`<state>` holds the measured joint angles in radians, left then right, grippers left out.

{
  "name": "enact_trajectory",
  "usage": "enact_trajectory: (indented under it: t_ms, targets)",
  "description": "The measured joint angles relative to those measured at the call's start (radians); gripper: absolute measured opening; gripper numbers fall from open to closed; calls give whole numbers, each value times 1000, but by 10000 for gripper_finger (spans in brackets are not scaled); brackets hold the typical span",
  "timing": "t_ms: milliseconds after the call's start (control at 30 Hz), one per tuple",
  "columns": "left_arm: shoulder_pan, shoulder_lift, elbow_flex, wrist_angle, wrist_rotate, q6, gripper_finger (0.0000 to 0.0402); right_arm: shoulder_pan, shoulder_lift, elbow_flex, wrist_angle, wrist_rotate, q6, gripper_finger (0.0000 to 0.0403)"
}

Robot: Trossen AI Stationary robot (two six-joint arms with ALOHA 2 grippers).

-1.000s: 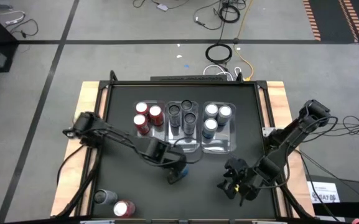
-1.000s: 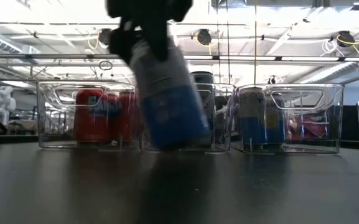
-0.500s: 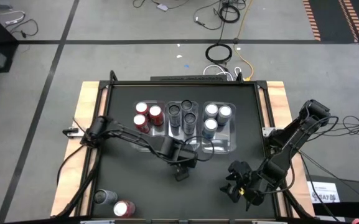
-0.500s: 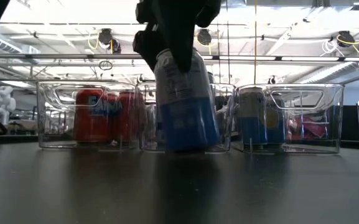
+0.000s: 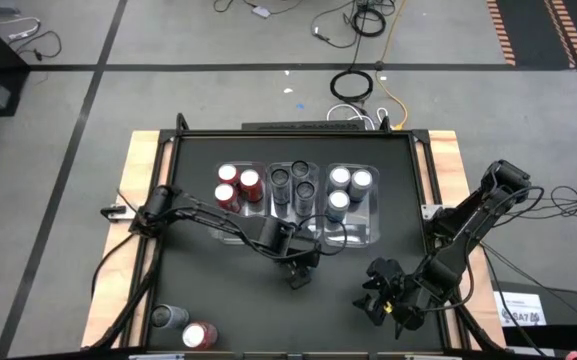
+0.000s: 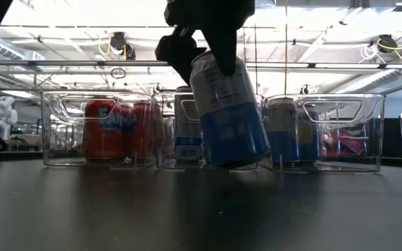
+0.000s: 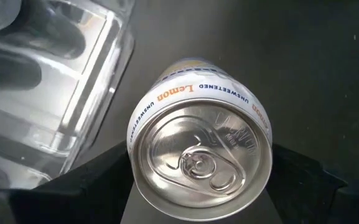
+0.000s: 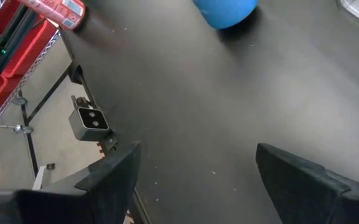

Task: Sort soda cans
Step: Put the blue-white soda can into the middle right transparent bin

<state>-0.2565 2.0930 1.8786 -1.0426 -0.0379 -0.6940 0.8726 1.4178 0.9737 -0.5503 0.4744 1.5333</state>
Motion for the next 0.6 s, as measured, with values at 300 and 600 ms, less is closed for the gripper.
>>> enact_trajectory:
  t_ms: [300, 600]
  targets:
    - [13, 0, 0, 5, 7, -7, 322, 0, 0, 0, 0, 46, 0, 311]
    - [16, -1, 0, 8, 33, -32, 322, 0, 0, 0, 0, 54, -5, 311]
